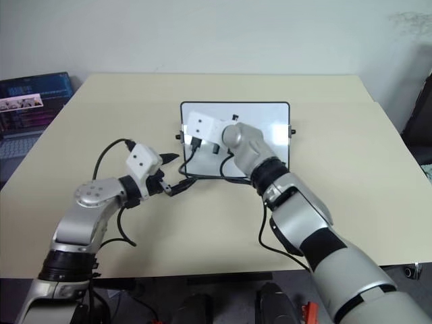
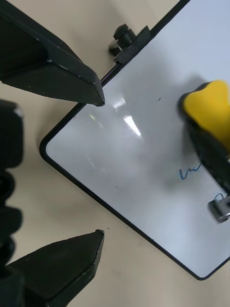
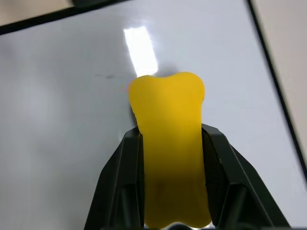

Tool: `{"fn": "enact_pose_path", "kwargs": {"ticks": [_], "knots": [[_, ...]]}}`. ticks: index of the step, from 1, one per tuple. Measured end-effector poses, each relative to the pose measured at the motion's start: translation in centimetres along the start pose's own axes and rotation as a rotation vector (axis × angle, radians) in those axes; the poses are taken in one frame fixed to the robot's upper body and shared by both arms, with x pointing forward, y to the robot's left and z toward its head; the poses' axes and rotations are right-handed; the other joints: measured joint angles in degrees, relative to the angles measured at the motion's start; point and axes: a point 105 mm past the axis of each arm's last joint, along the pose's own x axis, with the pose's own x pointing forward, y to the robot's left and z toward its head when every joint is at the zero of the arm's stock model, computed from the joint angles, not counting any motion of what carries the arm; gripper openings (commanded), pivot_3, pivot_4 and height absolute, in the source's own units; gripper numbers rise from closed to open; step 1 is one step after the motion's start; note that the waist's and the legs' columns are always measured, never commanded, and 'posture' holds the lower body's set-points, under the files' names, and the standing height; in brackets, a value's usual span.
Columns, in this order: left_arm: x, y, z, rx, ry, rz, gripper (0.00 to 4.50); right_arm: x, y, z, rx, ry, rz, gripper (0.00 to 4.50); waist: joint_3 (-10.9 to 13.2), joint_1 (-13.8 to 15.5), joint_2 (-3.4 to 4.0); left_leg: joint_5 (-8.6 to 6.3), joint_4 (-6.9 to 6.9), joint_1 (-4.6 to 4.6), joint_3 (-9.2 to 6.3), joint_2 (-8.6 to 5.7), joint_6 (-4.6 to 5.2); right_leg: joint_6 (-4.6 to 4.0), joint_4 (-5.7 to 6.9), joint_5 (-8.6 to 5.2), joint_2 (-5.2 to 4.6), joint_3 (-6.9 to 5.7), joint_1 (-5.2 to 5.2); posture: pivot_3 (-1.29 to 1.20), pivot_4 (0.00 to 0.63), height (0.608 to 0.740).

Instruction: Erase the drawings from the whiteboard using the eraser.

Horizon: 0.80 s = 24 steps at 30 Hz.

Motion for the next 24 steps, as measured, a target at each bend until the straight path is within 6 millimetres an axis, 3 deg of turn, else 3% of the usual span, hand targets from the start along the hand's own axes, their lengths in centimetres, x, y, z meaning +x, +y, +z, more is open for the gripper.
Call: {"fn": "enact_pose_path", "kwargs": {"ticks": [5, 13, 16, 20, 24], "knots": [[0.1, -0.1, 0.0, -0.001, 0.002, -0.004, 4.5, 0.0, 0.7, 0.1, -0.015, -0.005, 0.049, 1.2, 0.0, -0.1, 0.0, 0.0, 0.0, 0.01, 0.0, 0.0, 0.0, 0.0, 0.0, 0.0, 0.0, 0.0, 0.0, 0.0, 0.15, 0.74], [0.1, 0.1, -0.3, -0.008, 0.009, -0.002, 4.5, 0.0, 6.4, 1.7, -0.046, -0.066, 0.292, 1.2, 0.0, -0.4, 0.01, 0.0, -0.02, -0.01, -0.01, 0.01, 0.0, 0.01, 0.01, 0.0, 0.01, -0.01, -0.02, 0.0, 0.15, 0.74], [0.1, 0.1, -0.3, -0.008, 0.009, -0.002, 4.5, -0.1, 7.5, 2.1, -0.052, -0.072, 0.329, 1.2, 0.0, -0.3, 0.01, -0.01, -0.02, -0.08, -0.04, 0.01, -0.01, 0.0, -0.03, 0.0, 0.01, -0.03, -0.07, 0.0, 0.15, 0.74], [0.1, 0.1, -0.3, -0.009, 0.009, -0.001, 4.5, 0.1, 6.9, 2.1, -0.051, -0.067, 0.287, 1.2, 0.0, -0.3, 0.01, -0.01, -0.02, -0.09, -0.07, 0.01, -0.01, -0.02, -0.03, -0.01, 0.0, -0.07, -0.07, 0.0, 0.15, 0.74], [0.0, 0.0, -0.4, -0.012, 0.013, -0.001, 4.5, 0.2, 3.2, 1.4, -0.029, -0.034, 0.143, 1.2, 0.0, -0.2, 0.0, -0.01, -0.02, -0.09, -0.08, 0.0, -0.01, -0.02, -0.03, -0.01, 0.0, -0.07, -0.06, 0.0, 0.15, 0.74]]}}
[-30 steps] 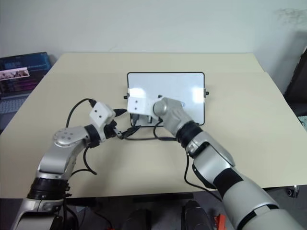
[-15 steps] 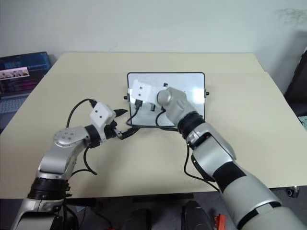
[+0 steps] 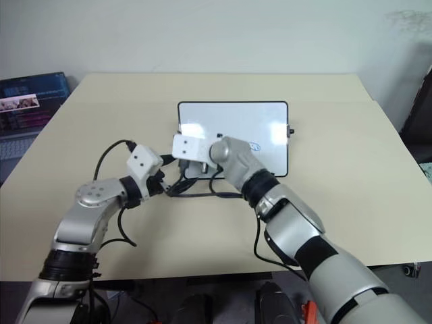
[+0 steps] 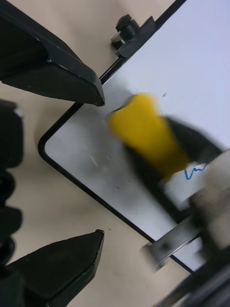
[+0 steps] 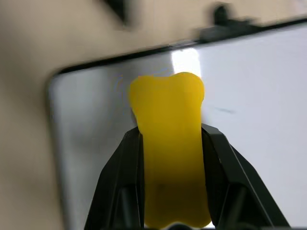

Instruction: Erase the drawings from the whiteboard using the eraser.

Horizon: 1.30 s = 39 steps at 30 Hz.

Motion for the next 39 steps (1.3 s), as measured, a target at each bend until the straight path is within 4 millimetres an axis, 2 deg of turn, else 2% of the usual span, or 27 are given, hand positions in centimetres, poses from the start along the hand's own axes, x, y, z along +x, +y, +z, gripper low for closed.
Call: {"fn": "enact_pose_path", "kwargs": {"ticks": [5, 9, 12, 13, 16, 18, 19, 21, 25, 27, 29, 33, 39], "knots": [[-0.3, 0.4, 0.1, -0.001, -0.004, 0.013, 4.5, -0.5, -2.5, -0.7, 0.045, 0.011, -0.107, 1.2, 0.0, 0.0, 0.0, 0.0, -0.01, 0.0, 0.0, 0.0, 0.0, 0.0, -0.01, 0.0, 0.0, 0.0, 0.0, 0.0, 0.15, 0.74], [-0.9, 1.4, 0.7, 0.016, -0.008, 0.043, 4.5, -0.6, -2.9, -0.9, 0.088, -0.003, -0.104, 1.2, 0.0, 0.0, -0.01, 0.0, -0.01, -0.01, 0.0, 0.0, 0.0, 0.0, -0.01, 0.0, 0.0, 0.0, 0.01, 0.0, 0.15, 0.74], [-1.1, 1.8, 1.4, 0.024, -0.021, 0.047, 4.5, -1.4, -3.2, -0.8, 0.182, -0.054, -0.034, 1.2, 0.1, 0.0, -0.01, 0.0, -0.01, -0.09, -0.01, 0.0, 0.0, 0.0, -0.05, 0.0, 0.0, -0.03, -0.03, 0.0, 0.15, 0.74], [-1.1, 1.8, 1.8, 0.025, -0.028, 0.04, 4.5, -2.0, -3.4, -0.6, 0.21, -0.085, -0.005, 1.2, 0.1, 0.1, 0.0, 0.0, 0.0, -0.18, -0.07, 0.0, 0.0, 0.0, -0.06, -0.01, 0.0, -0.07, -0.06, 0.0, 0.15, 0.74], [-1.5, 1.8, 3.1, 0.057, -0.041, 0.011, 4.5, -5.7, -5.8, -0.5, 0.21, -0.166, 0.018, 1.2, 0.1, 0.5, 0.02, 0.0, 0.04, -0.62, -0.32, 0.0, -0.01, 0.0, -0.1, -0.01, -0.02, -0.32, -0.36, 0.0, 0.15, 0.74], [-1.8, 2.0, 3.9, 0.071, -0.046, 0.003, 4.5, -8.3, -7.0, -1.8, 0.201, -0.17, 0.001, 1.2, 0.1, 1.0, 0.02, 0.0, 0.04, -0.71, -0.44, 0.0, -0.02, -0.06, -0.15, -0.05, -0.03, -0.46, -0.38, 0.0, 0.15, 0.74], [-1.9, 2.1, 4.4, 0.083, -0.053, -0.003, 4.5, -9.6, -7.2, -3.0, 0.197, -0.153, -0.002, 1.2, 0.1, 1.5, 0.02, 0.0, 0.04, -0.74, -0.48, 0.0, -0.02, -0.1, -0.17, -0.08, -0.04, -0.52, -0.37, 0.0, 0.15, 0.74], [-2.2, 2.4, 4.9, 0.1, -0.048, -0.005, 4.5, -11.2, -6.8, -5.3, 0.194, -0.104, 0.014, 1.2, 0.1, 1.6, 0.03, 0.0, 0.04, -0.73, -0.49, -0.01, -0.01, -0.14, -0.16, -0.11, -0.05, -0.54, -0.37, 0.0, 0.15, 0.74], [-2.2, 2.3, 5.4, 0.118, -0.051, -0.024, 4.5, -13.5, -4.0, -8.9, 0.16, -0.048, 0.112, 1.2, 0.1, 1.6, 0.04, 0.0, 0.07, -0.73, -0.49, -0.01, -0.01, -0.16, -0.13, -0.13, -0.04, -0.55, -0.36, 0.0, 0.15, 0.74], [-2.1, 2.2, 5.4, 0.122, -0.049, -0.031, 4.5, -15.3, -2.2, -11.3, 0.132, 0.01, 0.179, 1.2, 0.1, 1.7, 0.05, 0.0, 0.07, -0.74, -0.48, -0.02, -0.01, -0.15, -0.15, -0.15, -0.04, -0.55, -0.35, 0.0, 0.15, 0.74], [-2.2, 2.3, 5.4, 0.124, -0.043, -0.033, 4.5, -16.3, -1.5, -13.1, 0.143, 0.057, 0.198, 1.2, 0.2, 1.5, 0.06, 0.0, 0.1, -0.7, -0.44, -0.02, -0.01, -0.15, -0.1, -0.15, -0.05, -0.49, -0.35, 0.0, 0.15, 0.74], [-1.8, 1.9, 5.5, 0.131, -0.041, -0.061, 4.5, -17.1, -2.6, -12.7, 0.151, 0.03, 0.133, 1.2, 0.2, 1.0, 0.07, 0.01, 0.09, -0.56, -0.42, 0.0, 0.01, -0.16, 0.01, -0.15, 0.02, -0.42, -0.33, 0.0, 0.15, 0.74], [-1.6, 2.1, 4.6, 0.12, -0.007, -0.064, 4.5, -17.3, -4.6, -12.0, 0.155, 0.008, 0.021, 1.2, 0.2, 1.5, 0.06, 0.01, 0.13, -0.63, -0.42, -0.01, 0.0, -0.16, -0.06, -0.15, -0.01, -0.45, -0.3, 0.0, 0.15, 0.74]]}}
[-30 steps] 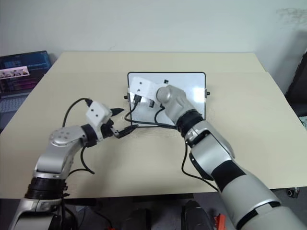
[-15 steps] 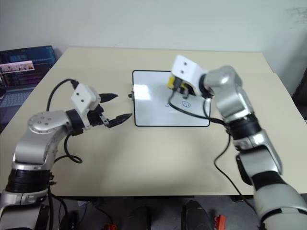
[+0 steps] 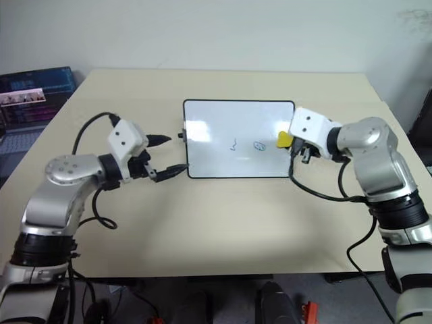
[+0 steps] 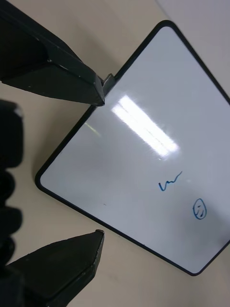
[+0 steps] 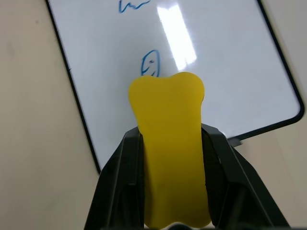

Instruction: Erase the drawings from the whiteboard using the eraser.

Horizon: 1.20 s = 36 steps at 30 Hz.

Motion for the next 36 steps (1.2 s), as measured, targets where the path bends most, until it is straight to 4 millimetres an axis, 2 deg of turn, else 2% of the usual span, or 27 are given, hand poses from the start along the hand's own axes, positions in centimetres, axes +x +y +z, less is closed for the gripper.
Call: {"fn": "enact_pose_path", "kwargs": {"ticks": [5, 24, 30, 36], "knots": [[0.1, 0.0, 0.3, 0.006, -0.009, -0.004, 4.5, 0.3, -0.8, 1.1, 0.019, -0.047, -0.041, 1.2, 0.0, 0.1, 0.0, 0.0, -0.01, -0.01, -0.01, 0.0, 0.0, -0.01, -0.01, -0.01, -0.01, -0.02, 0.0, 0.0, 0.15, 0.74], [0.1, 0.1, 0.6, 0.022, -0.021, -0.012, 4.5, 0.8, -0.8, 1.3, 0.042, -0.063, -0.038, 1.2, 0.0, 0.1, 0.0, 0.0, 0.01, -0.02, -0.01, 0.0, 0.0, -0.02, 0.02, -0.01, -0.02, -0.03, 0.0, 0.0, 0.15, 0.74], [0.1, 0.1, 0.3, 0.013, -0.014, -0.016, 4.5, 0.6, 0.1, 0.6, 0.032, -0.038, 0.004, 1.2, 0.0, 0.2, 0.0, 0.0, 0.02, -0.02, -0.02, 0.0, 0.0, -0.02, 0.03, 0.0, -0.02, -0.05, 0.0, 0.0, 0.15, 0.74], [0.1, 0.0, 0.3, 0.018, -0.015, -0.025, 4.5, 0.3, 0.0, 0.0, 0.027, -0.013, -0.002, 1.2, 0.0, 0.1, 0.0, 0.0, 0.03, -0.02, -0.02, 0.0, 0.0, -0.02, 0.03, -0.01, -0.02, -0.05, 0.0, 0.0, 0.15, 0.74]]}}
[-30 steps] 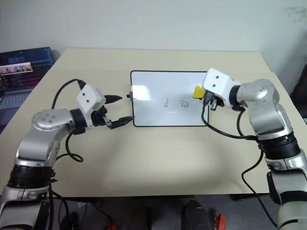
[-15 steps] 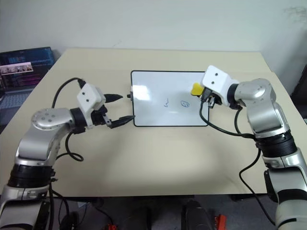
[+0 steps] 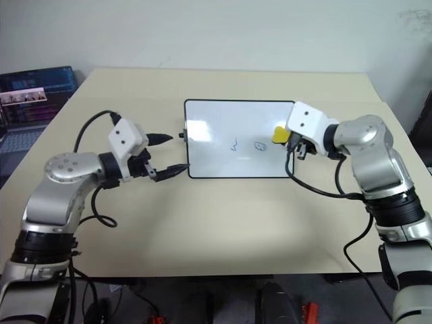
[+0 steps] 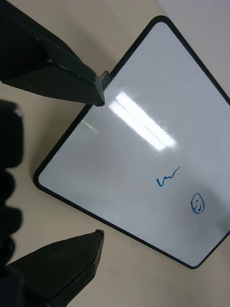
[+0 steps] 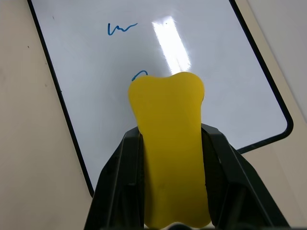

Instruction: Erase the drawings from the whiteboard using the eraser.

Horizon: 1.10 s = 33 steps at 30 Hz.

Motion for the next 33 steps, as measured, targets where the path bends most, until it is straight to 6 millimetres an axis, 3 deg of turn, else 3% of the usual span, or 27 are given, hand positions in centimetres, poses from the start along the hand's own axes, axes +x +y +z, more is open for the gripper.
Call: {"fn": "enact_pose_path", "kwargs": {"ticks": [26, 33], "knots": [[0.2, 0.1, 0.0, 0.015, 0.009, 0.0, 4.5, -0.9, -0.1, -1.2, 0.0, 0.057, 0.019, 1.19, 0.0, 0.0, 0.0, 0.0, 0.03, 0.0, 0.0, 0.0, 0.0, 0.0, 0.02, 0.0, 0.0, 0.0, 0.01, 0.0, 0.15, 0.74], [0.3, 0.0, 0.0, 0.017, 0.01, -0.007, 4.5, -2.0, 0.1, -1.1, -0.016, 0.063, 0.042, 1.19, 0.0, 0.1, 0.0, 0.0, 0.05, 0.0, -0.01, 0.0, 0.0, 0.0, 0.03, 0.0, 0.0, -0.01, 0.01, 0.0, 0.15, 0.74]]}}
